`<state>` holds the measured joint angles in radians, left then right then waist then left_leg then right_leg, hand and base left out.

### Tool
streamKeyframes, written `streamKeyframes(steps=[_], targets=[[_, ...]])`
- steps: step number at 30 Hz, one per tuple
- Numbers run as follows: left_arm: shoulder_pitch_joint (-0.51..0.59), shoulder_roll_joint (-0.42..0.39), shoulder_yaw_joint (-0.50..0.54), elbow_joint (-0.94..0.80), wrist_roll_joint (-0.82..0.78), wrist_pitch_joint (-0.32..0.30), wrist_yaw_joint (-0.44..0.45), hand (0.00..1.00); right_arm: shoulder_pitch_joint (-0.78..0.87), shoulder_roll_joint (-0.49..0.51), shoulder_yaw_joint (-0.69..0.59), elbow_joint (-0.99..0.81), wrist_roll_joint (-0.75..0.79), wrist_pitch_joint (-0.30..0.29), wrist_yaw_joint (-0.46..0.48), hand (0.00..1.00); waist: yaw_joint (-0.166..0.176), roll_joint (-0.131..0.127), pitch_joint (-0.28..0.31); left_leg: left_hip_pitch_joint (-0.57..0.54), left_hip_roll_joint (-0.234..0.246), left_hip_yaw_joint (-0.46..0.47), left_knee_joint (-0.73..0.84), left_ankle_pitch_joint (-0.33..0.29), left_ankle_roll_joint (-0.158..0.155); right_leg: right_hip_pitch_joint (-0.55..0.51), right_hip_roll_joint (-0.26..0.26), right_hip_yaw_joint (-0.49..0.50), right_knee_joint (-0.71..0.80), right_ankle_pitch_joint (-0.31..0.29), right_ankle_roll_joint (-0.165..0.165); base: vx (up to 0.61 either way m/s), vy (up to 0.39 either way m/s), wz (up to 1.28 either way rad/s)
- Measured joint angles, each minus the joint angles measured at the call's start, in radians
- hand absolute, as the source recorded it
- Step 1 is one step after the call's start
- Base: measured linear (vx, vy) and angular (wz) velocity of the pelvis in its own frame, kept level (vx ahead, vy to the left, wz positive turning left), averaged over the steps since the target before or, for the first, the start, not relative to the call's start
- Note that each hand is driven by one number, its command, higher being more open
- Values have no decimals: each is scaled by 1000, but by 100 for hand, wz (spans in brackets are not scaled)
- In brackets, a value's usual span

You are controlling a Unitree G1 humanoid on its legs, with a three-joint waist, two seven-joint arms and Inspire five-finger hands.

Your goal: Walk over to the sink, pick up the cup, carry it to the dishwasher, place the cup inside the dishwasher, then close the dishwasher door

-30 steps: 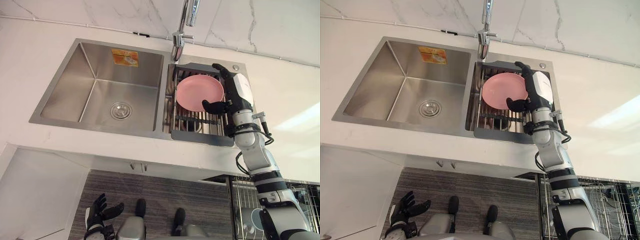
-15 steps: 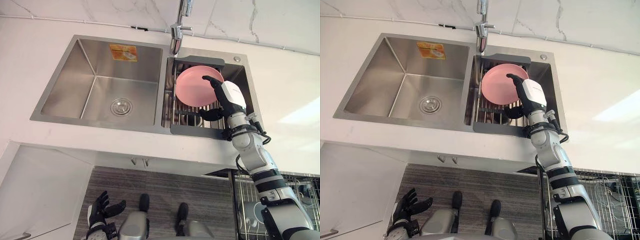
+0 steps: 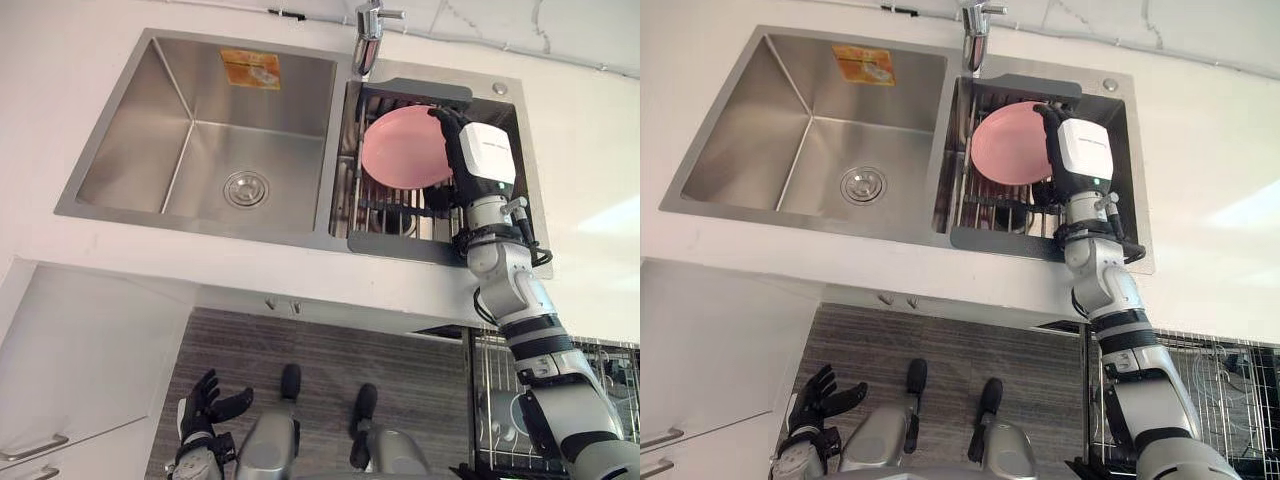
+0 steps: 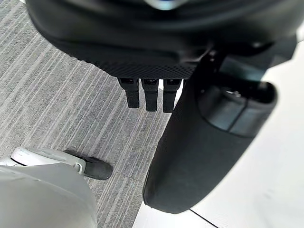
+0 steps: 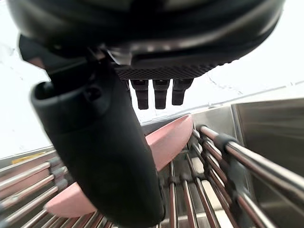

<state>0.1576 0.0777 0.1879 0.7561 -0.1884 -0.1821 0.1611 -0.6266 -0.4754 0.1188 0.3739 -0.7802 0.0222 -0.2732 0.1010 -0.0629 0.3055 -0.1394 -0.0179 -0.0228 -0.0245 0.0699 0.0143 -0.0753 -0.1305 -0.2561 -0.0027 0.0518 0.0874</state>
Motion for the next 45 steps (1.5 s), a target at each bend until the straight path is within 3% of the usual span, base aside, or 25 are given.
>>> streamKeyframes(steps=[7, 12, 21, 29, 33, 39, 45], targets=[[-37, -18, -7, 2, -15, -3, 6, 90, -93, 0, 0, 94, -4, 23, -17, 30, 3, 14, 31, -22, 0, -10, 4, 3, -3, -16, 1, -7, 0, 1, -2, -4, 1, 3], [-43, -20, -20, 2, -31, -7, 7, 90, -108, -1, 7, 93, 1, 3, -34, 30, 2, 21, 36, -26, 6, -9, 5, 2, -4, -17, 8, -3, -5, 1, -5, 0, 0, 0], [-57, -20, -22, 0, -46, -11, 7, 90, -83, -8, -13, -25, 24, -25, -44, 30, -2, 21, 47, -25, 9, 0, 2, 7, -9, -16, 11, -1, -14, -3, -11, 3, -2, -1], [-49, -13, -21, -3, -43, -11, 3, 90, 146, -48, -118, -399, 33, -97, -76, 30, -11, 14, 43, 53, 14, 65, 1, -15, -8, 30, 9, 45, 2, 4, -5, 55, 21, -15], [-18, -1, -20, 0, -13, -9, -7, 90, 319, -46, -169, -549, 34, -145, -78, 30, -40, -3, 30, 117, 18, 107, 0, -33, -6, 73, 11, 89, 0, 5, -4, 40, 20, -31], [2, 19, -20, 47, 16, 2, -15, 90, 526, 45, -316, -636, 63, -171, -82, 30, -90, -36, -36, 172, 23, 173, -7, -65, -10, 98, 18, 150, -18, 4, -3, 4, 6, -37], [17, 18, -40, 89, 33, 2, -16, 90, 702, 123, -457, -677, 80, -162, -108, 30, -122, -19, -101, 184, 26, 229, -15, -82, -16, 86, 24, 198, -34, -6, -2, -35, -20, -32]])
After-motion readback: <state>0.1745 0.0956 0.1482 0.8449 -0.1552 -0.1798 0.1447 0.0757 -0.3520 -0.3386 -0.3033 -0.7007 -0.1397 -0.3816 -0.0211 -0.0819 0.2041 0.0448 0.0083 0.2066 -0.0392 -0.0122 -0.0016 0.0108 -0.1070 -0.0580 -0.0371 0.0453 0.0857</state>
